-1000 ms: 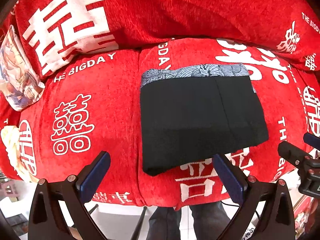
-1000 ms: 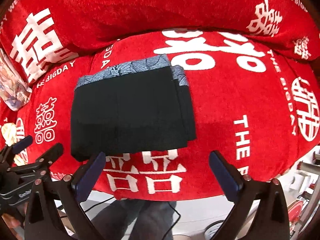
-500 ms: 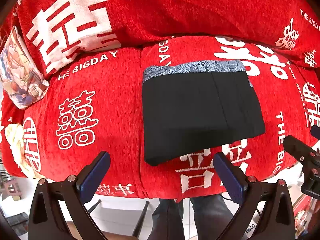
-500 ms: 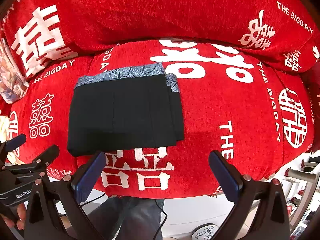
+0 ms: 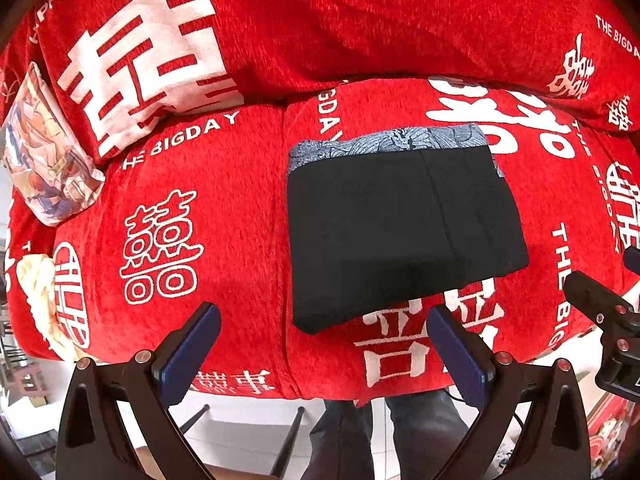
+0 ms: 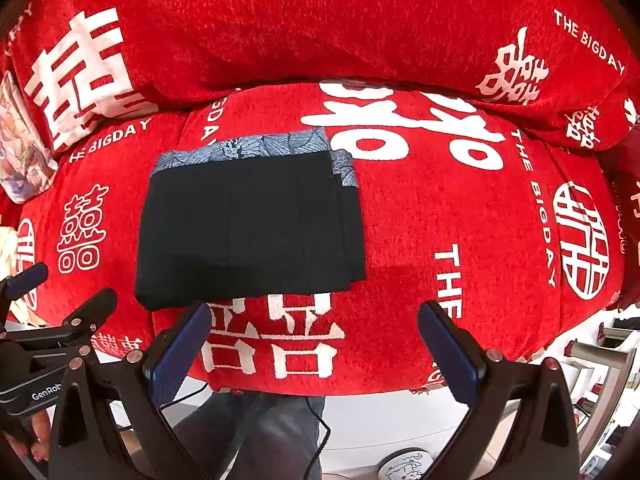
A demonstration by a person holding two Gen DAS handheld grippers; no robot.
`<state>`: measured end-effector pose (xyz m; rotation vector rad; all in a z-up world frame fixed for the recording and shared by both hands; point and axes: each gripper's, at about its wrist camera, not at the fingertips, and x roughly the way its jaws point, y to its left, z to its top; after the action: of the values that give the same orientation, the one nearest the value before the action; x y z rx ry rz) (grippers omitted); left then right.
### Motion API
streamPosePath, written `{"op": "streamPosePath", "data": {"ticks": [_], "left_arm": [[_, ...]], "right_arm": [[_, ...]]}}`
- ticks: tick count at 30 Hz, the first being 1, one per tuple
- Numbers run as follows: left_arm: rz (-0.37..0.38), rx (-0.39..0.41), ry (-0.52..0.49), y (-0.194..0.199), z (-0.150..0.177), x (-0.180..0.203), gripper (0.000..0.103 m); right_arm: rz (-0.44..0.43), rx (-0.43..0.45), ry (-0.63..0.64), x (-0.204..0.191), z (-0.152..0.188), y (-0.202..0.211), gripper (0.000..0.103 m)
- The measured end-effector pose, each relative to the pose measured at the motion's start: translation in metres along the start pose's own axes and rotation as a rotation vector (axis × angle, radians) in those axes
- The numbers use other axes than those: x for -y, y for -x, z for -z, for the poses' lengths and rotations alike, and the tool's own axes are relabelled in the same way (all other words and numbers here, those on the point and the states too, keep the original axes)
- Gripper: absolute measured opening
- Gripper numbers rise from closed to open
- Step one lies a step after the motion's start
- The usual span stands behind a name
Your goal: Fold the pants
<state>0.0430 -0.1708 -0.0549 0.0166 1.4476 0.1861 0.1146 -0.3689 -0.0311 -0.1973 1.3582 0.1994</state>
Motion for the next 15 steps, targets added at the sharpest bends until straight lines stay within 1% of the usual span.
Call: {"op": "streamPosePath", "data": {"ticks": [15], "left_arm": [[0.010,0.009,-0.002,0.0057,0.0024,0.0049,0.103]], "right_arm": [[0.005,-0.002,-0.003,-0.0001,0.0040,0.0005,0.103]]}}
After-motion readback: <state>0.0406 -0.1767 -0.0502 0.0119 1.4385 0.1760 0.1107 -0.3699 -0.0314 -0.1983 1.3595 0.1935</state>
